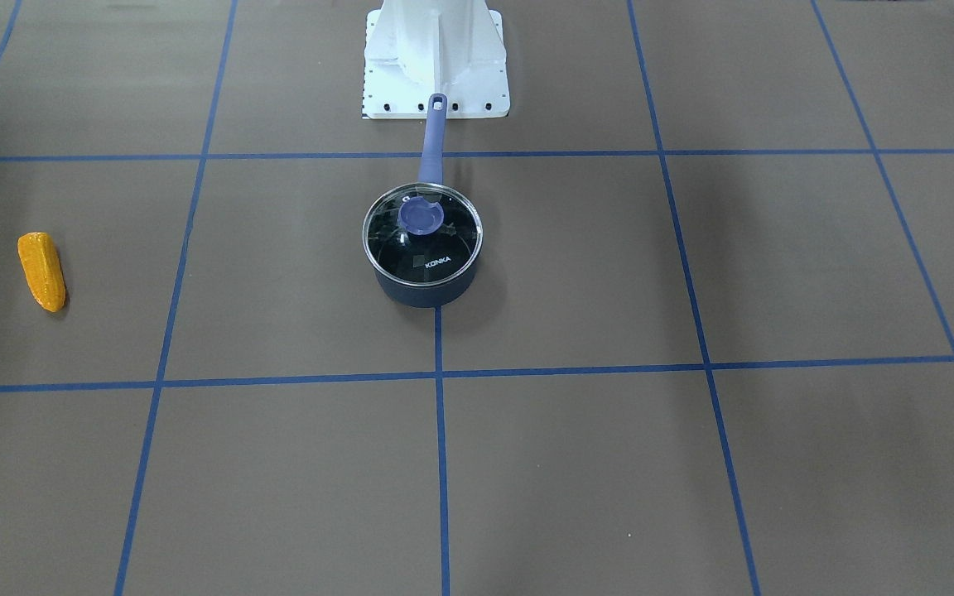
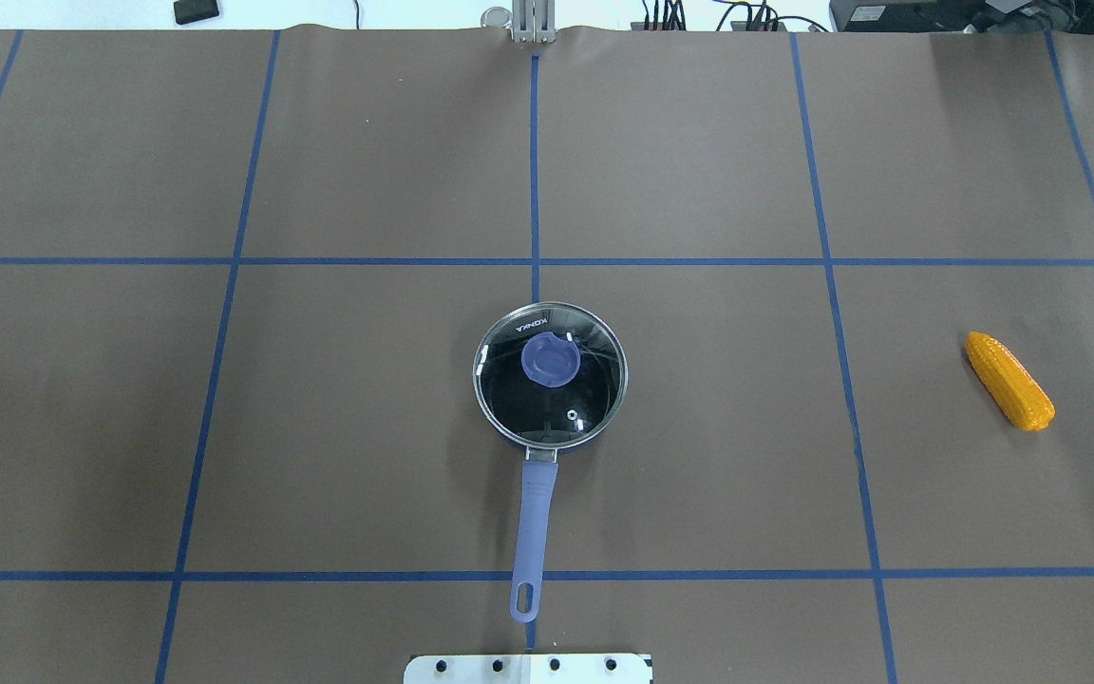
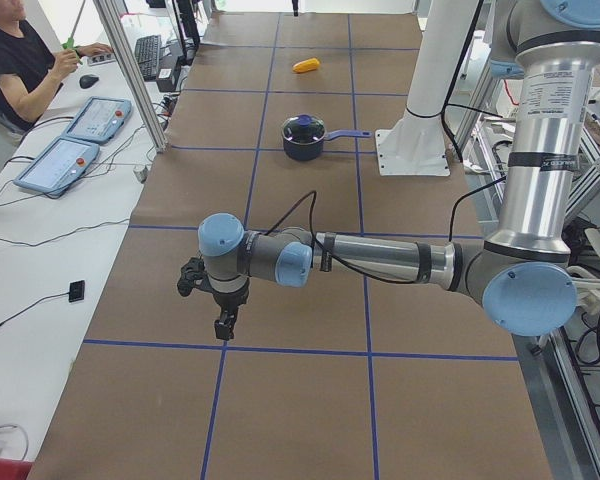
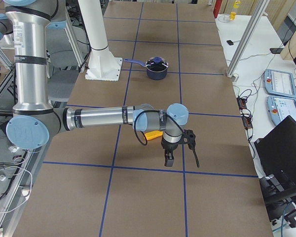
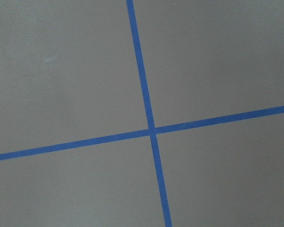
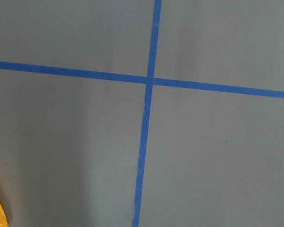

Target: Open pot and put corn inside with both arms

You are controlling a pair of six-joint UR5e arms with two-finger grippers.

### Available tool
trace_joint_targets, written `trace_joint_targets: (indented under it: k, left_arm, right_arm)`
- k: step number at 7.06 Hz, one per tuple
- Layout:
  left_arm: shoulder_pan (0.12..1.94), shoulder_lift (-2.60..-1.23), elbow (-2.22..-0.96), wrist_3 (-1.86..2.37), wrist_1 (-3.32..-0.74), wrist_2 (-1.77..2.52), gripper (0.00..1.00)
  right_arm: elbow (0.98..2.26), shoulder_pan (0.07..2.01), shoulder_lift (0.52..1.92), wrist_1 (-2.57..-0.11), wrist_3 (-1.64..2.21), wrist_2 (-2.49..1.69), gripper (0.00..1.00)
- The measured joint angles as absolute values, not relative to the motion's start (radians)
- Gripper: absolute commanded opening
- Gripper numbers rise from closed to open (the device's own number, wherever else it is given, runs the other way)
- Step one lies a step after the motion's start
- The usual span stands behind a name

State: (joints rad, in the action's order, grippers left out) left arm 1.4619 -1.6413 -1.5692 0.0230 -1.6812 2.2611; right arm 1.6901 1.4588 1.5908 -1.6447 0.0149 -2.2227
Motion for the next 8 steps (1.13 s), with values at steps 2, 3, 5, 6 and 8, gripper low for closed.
trace_joint_targets:
  k: [2, 3, 5, 6, 8]
  left_arm:
    - [1.462, -1.641, -1.571, 0.024, -1.681, 2.261, 0.99]
    - [1.462, -1.642, -1.572, 0.024, -1.681, 2.262, 0.99]
    - [1.460, -1.655, -1.588, 0.059, -1.681, 2.273, 0.99]
    - [1.459, -1.670, -1.605, 0.100, -1.679, 2.297, 0.99]
    - [1.435, -1.736, -1.627, 0.202, -1.672, 2.340, 0.99]
  right_arm:
    - [1.692, 1.459, 1.588, -1.644, 0.007, -2.221, 1.00]
    - [1.693, 1.459, 1.582, -1.644, 0.007, -2.222, 1.00]
    - [1.686, 1.459, 1.561, -1.646, 0.008, -2.218, 1.00]
    - [1.676, 1.459, 1.558, -1.647, 0.010, -2.219, 1.00]
    - [1.661, 1.458, 1.555, -1.648, 0.006, -2.233, 1.00]
